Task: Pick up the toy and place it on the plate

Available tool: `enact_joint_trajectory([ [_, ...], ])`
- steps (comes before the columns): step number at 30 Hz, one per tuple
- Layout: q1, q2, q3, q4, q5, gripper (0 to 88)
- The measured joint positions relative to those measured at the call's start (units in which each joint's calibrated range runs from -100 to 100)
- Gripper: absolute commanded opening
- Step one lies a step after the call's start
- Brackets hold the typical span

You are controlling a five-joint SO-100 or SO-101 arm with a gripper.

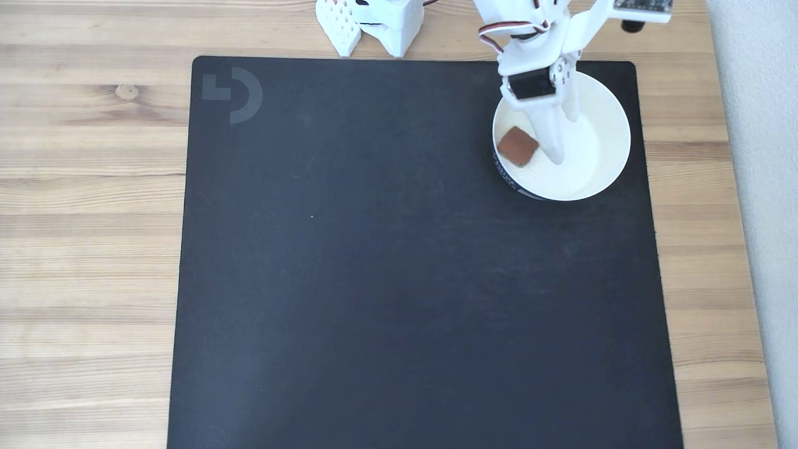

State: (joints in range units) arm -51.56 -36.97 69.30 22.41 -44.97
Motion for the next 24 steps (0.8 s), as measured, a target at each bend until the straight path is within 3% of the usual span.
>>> enact_joint_trajectory([
  [5, 0.0, 0.0, 0.0, 0.0, 0.0, 25.1],
  [7, 2.41, 0.0, 0.0, 0.0, 0.0, 8.0],
  [9, 3.16, -0.92, 0.0, 0.0, 0.0, 0.5],
  [14, 9.49, -7.66, 1.04, 0.0, 0.26, 2.3],
  [20, 23.05, -22.06, 9.92, -0.08, 0.46, 2.3],
  [24, 31.04, -30.72, 15.3, -0.08, 4.99, 2.3],
])
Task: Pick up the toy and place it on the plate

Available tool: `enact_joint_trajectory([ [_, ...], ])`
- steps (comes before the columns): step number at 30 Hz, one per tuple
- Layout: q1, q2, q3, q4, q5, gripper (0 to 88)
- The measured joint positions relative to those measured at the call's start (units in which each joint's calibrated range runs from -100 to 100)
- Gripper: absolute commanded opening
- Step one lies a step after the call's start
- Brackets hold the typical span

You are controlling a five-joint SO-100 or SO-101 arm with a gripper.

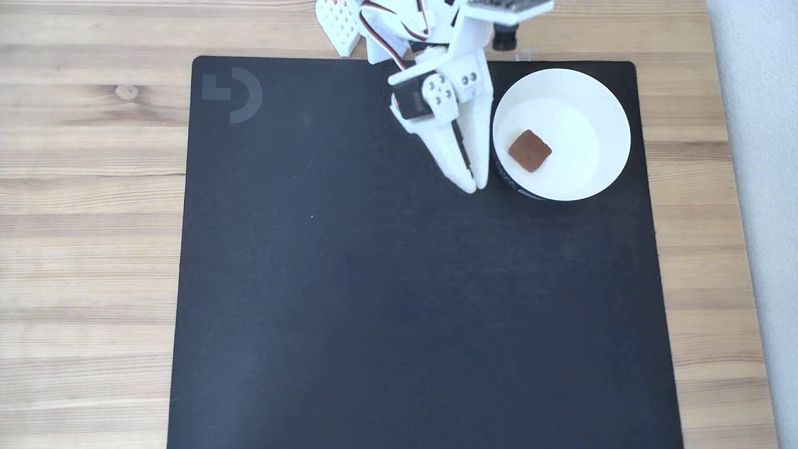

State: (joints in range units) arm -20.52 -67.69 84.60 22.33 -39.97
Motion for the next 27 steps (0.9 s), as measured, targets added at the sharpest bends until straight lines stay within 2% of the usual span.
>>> enact_joint_trajectory([
  [7, 15.98, -14.74, 8.97, 0.0, 11.84, 2.3],
  [12, 21.81, -22.48, 14.36, 0.84, 15.7, 2.3],
  [15, 23.05, -25.9, 14.45, 5.99, 20.13, 2.3],
  [16, 23.8, -28.56, 14.36, 10.3, 23.68, 2.3],
  [21, 23.3, -30.89, 14.27, 22.29, 31.2, 2.3],
  [27, 23.39, -31.06, 14.27, 30.39, 34.9, 2.3],
])
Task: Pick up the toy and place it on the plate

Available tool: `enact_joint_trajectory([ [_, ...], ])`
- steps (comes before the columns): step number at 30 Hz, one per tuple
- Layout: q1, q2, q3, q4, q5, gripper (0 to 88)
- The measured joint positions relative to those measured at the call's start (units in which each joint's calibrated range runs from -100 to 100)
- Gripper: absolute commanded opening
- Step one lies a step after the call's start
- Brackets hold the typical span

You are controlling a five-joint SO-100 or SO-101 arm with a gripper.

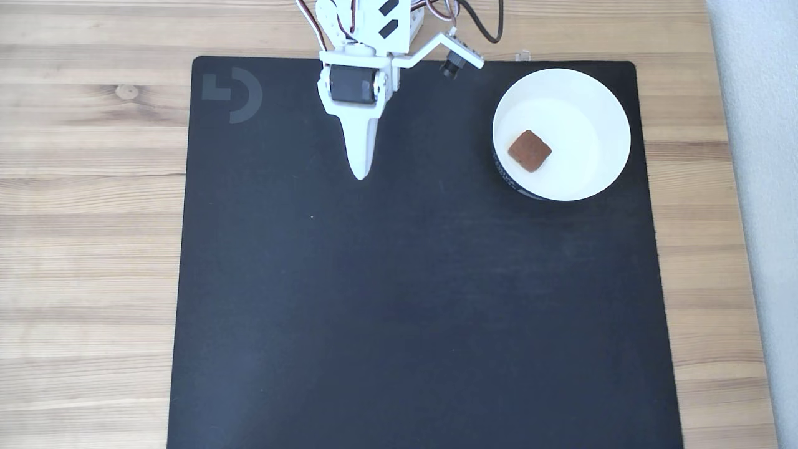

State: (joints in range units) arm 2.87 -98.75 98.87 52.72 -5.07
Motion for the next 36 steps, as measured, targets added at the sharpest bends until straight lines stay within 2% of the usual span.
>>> enact_joint_trajectory([
  [13, 0.0, 0.0, 0.0, 1.1, 2.06, 2.3],
  [36, 0.0, 0.0, 0.0, 1.1, 2.06, 2.3],
])
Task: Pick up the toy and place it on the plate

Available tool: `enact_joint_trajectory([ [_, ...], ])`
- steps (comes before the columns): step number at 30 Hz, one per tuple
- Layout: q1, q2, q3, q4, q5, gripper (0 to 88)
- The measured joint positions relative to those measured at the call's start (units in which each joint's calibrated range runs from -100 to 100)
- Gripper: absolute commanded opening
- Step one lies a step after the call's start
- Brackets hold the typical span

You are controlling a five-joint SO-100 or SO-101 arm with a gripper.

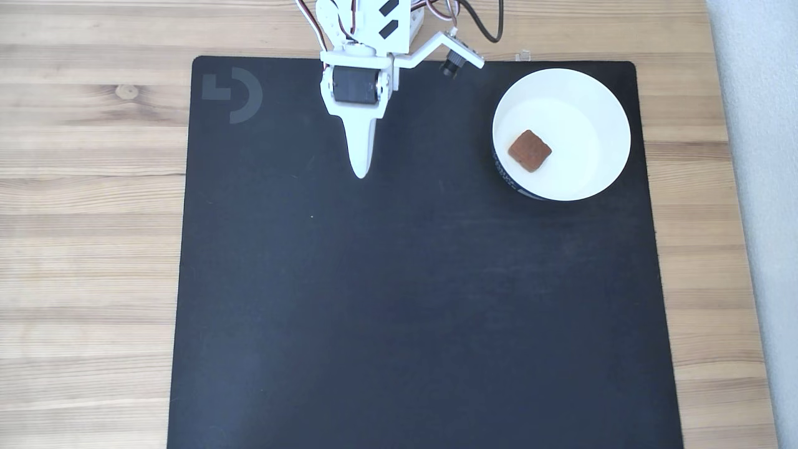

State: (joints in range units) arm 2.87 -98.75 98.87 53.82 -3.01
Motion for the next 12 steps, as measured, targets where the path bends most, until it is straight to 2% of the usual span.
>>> enact_joint_trajectory([
  [12, 0.0, 0.0, 0.0, 0.0, 0.0, 2.3],
])
